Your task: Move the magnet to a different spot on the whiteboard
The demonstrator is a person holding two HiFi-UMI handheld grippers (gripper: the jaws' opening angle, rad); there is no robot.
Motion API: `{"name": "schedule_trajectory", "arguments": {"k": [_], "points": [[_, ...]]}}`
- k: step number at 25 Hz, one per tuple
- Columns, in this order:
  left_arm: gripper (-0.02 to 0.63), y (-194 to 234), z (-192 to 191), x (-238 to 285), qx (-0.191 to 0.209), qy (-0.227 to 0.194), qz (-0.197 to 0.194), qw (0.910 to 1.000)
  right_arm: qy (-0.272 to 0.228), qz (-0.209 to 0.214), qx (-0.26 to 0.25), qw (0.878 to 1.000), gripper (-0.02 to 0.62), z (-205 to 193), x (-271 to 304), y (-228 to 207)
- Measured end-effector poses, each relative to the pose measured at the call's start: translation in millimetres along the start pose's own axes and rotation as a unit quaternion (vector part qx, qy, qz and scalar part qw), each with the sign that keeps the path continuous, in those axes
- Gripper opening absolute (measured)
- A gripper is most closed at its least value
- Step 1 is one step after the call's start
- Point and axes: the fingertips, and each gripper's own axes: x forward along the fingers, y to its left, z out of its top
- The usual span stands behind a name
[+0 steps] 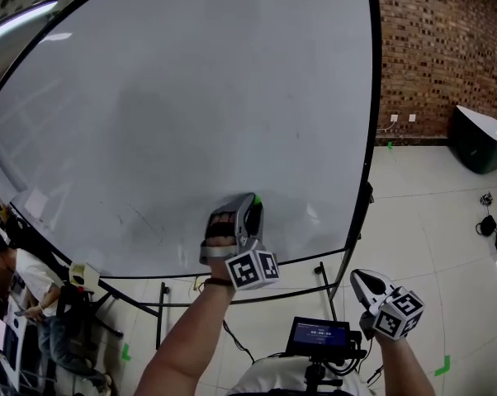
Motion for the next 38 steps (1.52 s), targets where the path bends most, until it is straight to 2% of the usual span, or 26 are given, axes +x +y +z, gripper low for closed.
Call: {"name": "schedule_trajectory", "arguments": {"k": [5, 14, 25, 32, 38], "points": [[0.153, 0.4, -2.5, -0.4, -0.012, -0.001, 0.002, 0.9999, -0.001, -0.001, 0.0, 1.0, 0.032, -0.9, 0.0, -1.9], [0.153, 0.9, -4.0, -1.6, -0.069, 0.004, -0.014, 0.9975, -0.004, -0.005, 0.007, 1.0, 0.032, -0.8, -8.1, -8.3], [0.152, -14.6, 21.5, -15.0, -0.082, -0.002, -0.033, 0.9961, -0.001, -0.007, 0.015, 1.0, 0.032, 1.5, -27.1, -22.7], [0.152, -18.5, 33.5, -40.6, -0.115, 0.014, -0.037, 0.9926, 0.019, 0.02, 0.019, 0.999, 0.033, 1.1, -36.7, -32.8], [0.152, -30.8, 70.6, -64.7, -0.169, -0.001, -0.07, 0.9831, 0.034, 0.059, 0.008, 0.998, 0.032, 17.2, -48.1, -39.9]]}}
